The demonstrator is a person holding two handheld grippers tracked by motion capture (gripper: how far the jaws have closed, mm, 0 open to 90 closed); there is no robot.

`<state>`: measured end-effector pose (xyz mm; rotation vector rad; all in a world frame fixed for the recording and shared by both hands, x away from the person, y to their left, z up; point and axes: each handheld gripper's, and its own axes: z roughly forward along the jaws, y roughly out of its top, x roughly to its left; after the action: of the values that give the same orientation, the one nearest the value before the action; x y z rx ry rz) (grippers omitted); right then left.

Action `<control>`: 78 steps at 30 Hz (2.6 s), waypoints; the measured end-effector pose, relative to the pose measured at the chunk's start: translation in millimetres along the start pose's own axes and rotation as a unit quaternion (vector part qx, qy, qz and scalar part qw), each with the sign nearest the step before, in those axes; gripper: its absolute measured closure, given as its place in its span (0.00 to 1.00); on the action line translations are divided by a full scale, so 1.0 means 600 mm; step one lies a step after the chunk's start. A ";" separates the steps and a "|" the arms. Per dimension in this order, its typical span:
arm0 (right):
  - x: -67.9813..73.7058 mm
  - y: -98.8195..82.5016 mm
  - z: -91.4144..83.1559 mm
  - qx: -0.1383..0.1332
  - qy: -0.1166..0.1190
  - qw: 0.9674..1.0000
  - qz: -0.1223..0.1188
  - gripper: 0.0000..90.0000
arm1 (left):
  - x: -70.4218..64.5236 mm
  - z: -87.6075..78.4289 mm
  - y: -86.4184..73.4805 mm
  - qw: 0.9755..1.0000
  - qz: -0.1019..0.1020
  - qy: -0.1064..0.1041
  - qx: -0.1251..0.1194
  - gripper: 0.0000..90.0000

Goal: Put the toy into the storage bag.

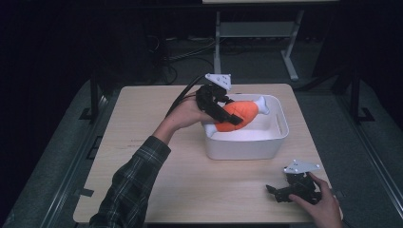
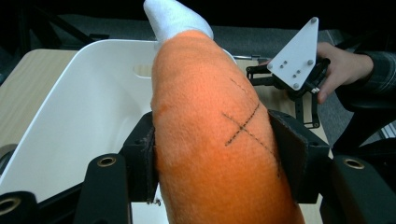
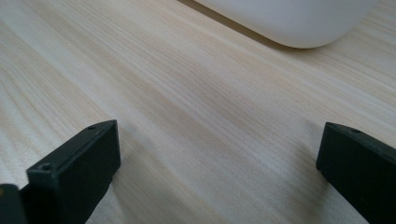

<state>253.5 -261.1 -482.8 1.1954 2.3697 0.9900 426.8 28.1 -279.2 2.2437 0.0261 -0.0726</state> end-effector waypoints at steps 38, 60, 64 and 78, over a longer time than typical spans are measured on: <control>0.000 0.000 0.000 0.000 0.001 1.000 0.000 0.00 | 0.019 0.081 0.006 0.999 0.021 -0.027 0.033 0.35; 0.000 0.000 0.000 -0.001 0.000 1.000 -0.002 0.00 | -0.025 0.026 -0.030 0.998 -0.035 0.054 -0.004 0.24; 0.000 0.000 0.000 -0.001 0.000 1.000 -0.002 0.00 | -0.032 0.017 -0.041 0.997 -0.042 0.066 -0.013 0.23; 0.000 0.000 0.000 -0.001 0.000 1.000 -0.002 0.00 | -0.081 -0.050 -0.110 0.990 -0.062 0.119 -0.038 0.22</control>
<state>253.7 -261.2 -483.1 1.1901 2.3695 0.9910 376.6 92.9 -309.3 2.1621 0.2939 0.1279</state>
